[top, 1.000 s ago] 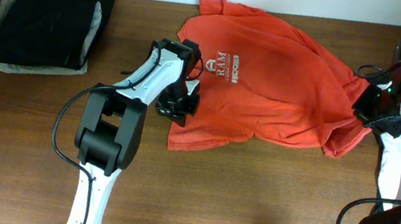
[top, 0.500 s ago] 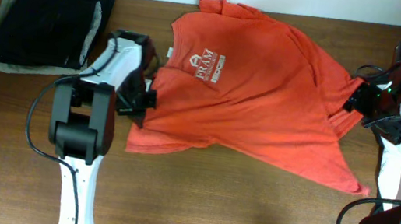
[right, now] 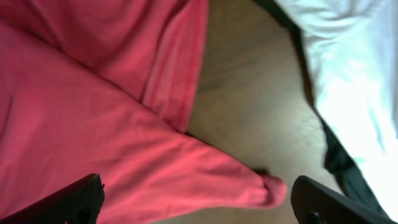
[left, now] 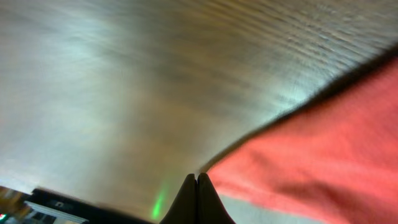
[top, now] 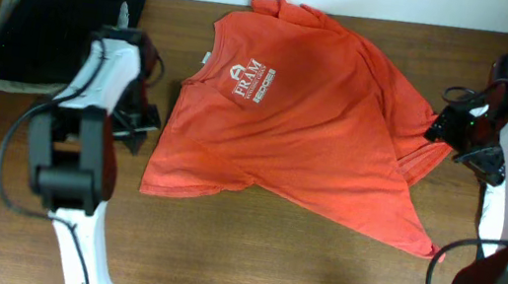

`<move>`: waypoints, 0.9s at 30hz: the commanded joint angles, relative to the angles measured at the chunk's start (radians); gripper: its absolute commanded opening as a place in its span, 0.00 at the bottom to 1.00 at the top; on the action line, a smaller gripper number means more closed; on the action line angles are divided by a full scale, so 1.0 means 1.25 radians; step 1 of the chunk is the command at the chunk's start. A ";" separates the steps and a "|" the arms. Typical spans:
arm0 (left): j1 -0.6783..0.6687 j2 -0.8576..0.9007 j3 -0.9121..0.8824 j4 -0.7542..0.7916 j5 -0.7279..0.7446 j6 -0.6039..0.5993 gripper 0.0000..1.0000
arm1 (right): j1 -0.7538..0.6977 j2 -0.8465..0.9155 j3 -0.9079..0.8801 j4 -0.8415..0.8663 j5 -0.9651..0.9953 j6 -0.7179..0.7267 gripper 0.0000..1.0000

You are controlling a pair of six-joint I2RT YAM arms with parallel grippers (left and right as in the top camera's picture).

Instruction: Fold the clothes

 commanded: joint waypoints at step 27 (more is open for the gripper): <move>-0.115 -0.137 -0.079 0.445 0.087 0.225 0.99 | 0.045 0.055 -0.008 0.042 -0.068 -0.026 0.98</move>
